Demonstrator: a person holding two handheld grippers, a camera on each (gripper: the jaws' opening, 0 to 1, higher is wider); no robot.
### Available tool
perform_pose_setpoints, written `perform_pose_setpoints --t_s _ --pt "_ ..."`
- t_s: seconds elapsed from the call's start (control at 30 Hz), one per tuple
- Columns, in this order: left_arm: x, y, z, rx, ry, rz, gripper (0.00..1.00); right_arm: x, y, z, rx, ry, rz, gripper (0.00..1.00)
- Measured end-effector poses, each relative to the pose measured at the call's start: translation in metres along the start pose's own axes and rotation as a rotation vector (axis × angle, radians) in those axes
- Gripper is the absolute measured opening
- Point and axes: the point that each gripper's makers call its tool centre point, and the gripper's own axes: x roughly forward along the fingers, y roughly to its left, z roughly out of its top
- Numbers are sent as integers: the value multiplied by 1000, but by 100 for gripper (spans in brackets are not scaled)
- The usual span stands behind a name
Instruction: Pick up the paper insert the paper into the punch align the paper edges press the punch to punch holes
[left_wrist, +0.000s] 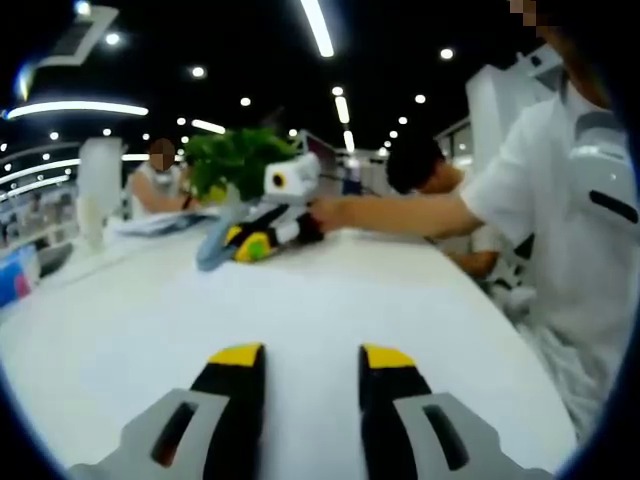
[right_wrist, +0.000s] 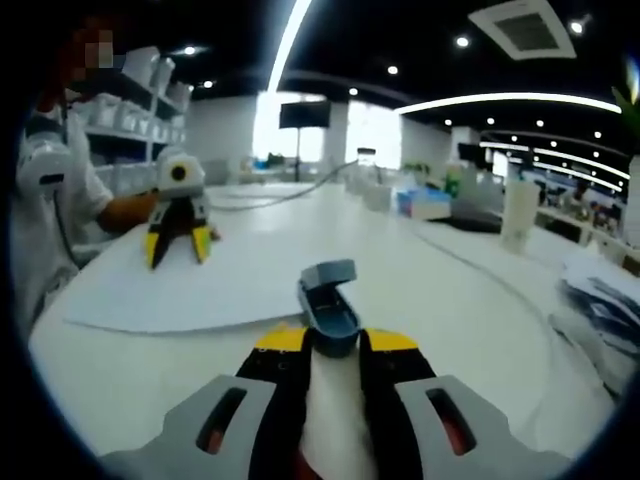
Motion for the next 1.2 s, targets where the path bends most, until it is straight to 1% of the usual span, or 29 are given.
perform_pose_setpoints --t_s 0.07,0.1,0.13,0.17,0.2,0.27,0.3,0.33,0.37,0.43,0.5,0.53,0.57,0.6,0.67,0.7,0.73,0.77,0.8,0.83,0.87,0.9,0.93,0.97,1.0,1.07,1.1,1.17,1.2 --pt "0 -5 0 9 0 -3 39 -1 0 0 33 4 -10 24" --pt "2 -11 1 50 10 -17 42 -1 -3 1 46 -1 -25 27" --pt "4 -18 5 63 -3 -25 46 -3 -7 3 72 -16 -51 31" --pt "6 -24 9 42 -25 -35 53 -5 -9 6 81 -35 -65 33" --pt "6 -28 15 10 -57 -37 56 -8 -7 6 72 -36 -66 32" --pt "3 -25 23 -48 -97 -38 58 -12 -3 7 75 -45 -84 30" --pt "2 -23 25 -77 -107 -34 58 -14 -5 10 70 -67 -127 30" --pt "1 -22 26 -75 -111 -33 58 -18 -5 14 60 -94 -161 29" --pt "-2 -15 27 -89 -120 -32 58 -21 -5 21 69 -133 -191 27" --pt "-3 -9 29 -106 -135 -11 57 -29 -2 35 97 -219 -232 23" --pt "-5 -4 31 -104 -142 8 56 -40 -6 46 114 -288 -330 15" --pt "-5 -3 31 -102 -140 13 55 -45 -11 47 126 -302 -387 12" --pt "-7 0 30 -109 -136 24 52 -52 -20 48 119 -299 -472 11" --pt "-7 3 32 -114 -145 35 49 -58 -26 49 104 -301 -532 11" --pt "-18 28 38 -155 -189 51 46 -63 -33 53 66 -293 -605 5" --pt "-20 35 40 -162 -193 62 46 -65 -40 55 76 -305 -641 5" --pt "-20 42 43 -158 -195 72 46 -63 -41 56 83 -305 -636 5" --pt "-19 52 47 -155 -191 81 46 -63 -50 53 113 -295 -674 5" --pt "-17 59 50 -146 -184 92 47 -61 -56 52 128 -292 -693 5" --pt "-13 65 55 -123 -179 109 47 -56 -59 52 120 -294 -685 5" --pt "-10 70 57 -116 -175 114 47 -54 -64 48 133 -284 -705 5" --pt "-7 80 61 -109 -175 123 47 -54 -67 45 136 -270 -726 5" --pt "-5 86 64 -107 -175 130 47 -50 -69 42 137 -258 -720 5" --pt "5 88 70 -99 -178 141 47 -48 -69 40 147 -252 -717 4" --pt "9 96 74 -100 -188 148 46 -48 -68 40 152 -246 -717 4" --pt "22 108 82 -92 -196 147 45 -49 -66 40 161 -245 -708 4" --pt "25 111 83 -88 -197 146 45 -49 -65 39 184 -250 -698 4" --pt "39 117 84 -60 -176 139 45 -49 -65 38 212 -245 -687 5" --pt "46 122 84 -48 -164 136 44 -49 -64 36 215 -229 -680 5"
